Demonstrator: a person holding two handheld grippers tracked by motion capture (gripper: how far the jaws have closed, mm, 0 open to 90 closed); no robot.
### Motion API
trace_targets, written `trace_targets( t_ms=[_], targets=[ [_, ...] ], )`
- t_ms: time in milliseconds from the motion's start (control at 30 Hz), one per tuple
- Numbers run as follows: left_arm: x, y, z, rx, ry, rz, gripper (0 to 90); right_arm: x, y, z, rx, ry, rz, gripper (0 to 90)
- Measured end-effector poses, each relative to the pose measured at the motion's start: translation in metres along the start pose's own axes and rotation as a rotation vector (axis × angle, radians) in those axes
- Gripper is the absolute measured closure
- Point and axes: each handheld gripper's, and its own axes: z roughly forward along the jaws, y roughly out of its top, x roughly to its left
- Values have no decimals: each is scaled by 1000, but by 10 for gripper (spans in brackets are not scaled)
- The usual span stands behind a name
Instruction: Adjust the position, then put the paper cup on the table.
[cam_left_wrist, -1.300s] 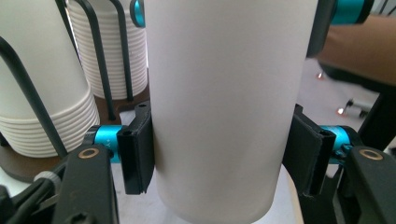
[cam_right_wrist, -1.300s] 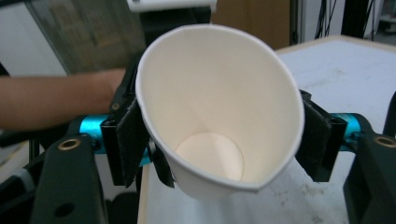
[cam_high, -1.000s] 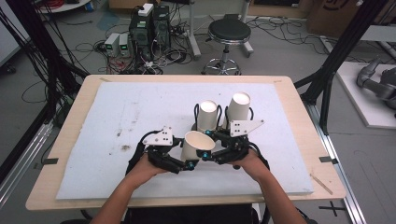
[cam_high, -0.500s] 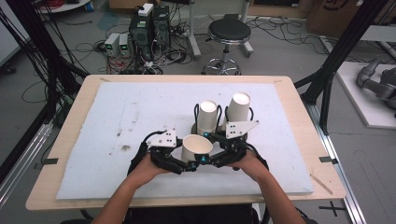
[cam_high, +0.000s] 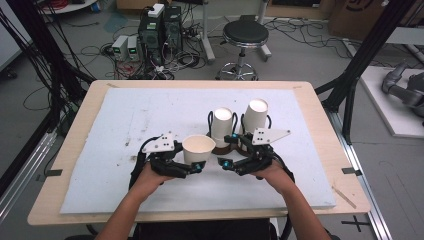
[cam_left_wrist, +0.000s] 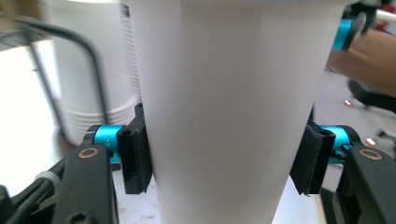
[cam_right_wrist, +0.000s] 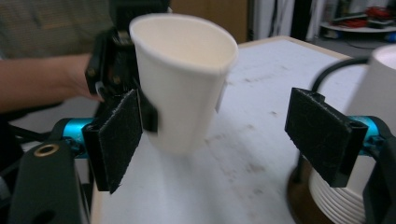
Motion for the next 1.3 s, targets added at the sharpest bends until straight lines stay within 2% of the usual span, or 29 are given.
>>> trace_targets(
  t_ms=[167, 400, 567, 733, 933, 1067, 1200, 1300],
  targets=[
    [5, 2, -14, -44, 74, -8, 353, -1, -5, -12, 14, -55, -23, 196],
    [11, 4, -33, -95, 179, -30, 354, -1, -15, -39, 32, -140, -39, 197],
    [15, 5, -41, -99, 215, -36, 355, -5, -22, -51, 31, -188, -26, 197],
    [18, 6, -47, -114, 242, -37, 355, -7, -24, -52, 29, -188, -3, 197],
    [20, 8, -49, -137, 266, -48, 352, -5, -27, -56, 26, -190, -3, 198],
    [23, 11, -51, -140, 268, -38, 352, -7, -26, -57, 19, -190, 6, 198],
    [30, 16, -57, -156, 282, -46, 352, -10, -27, -53, 26, -181, 4, 199],
    [37, 19, -61, -168, 311, -50, 348, -11, -27, -51, 32, -177, 5, 199]
  ],
)
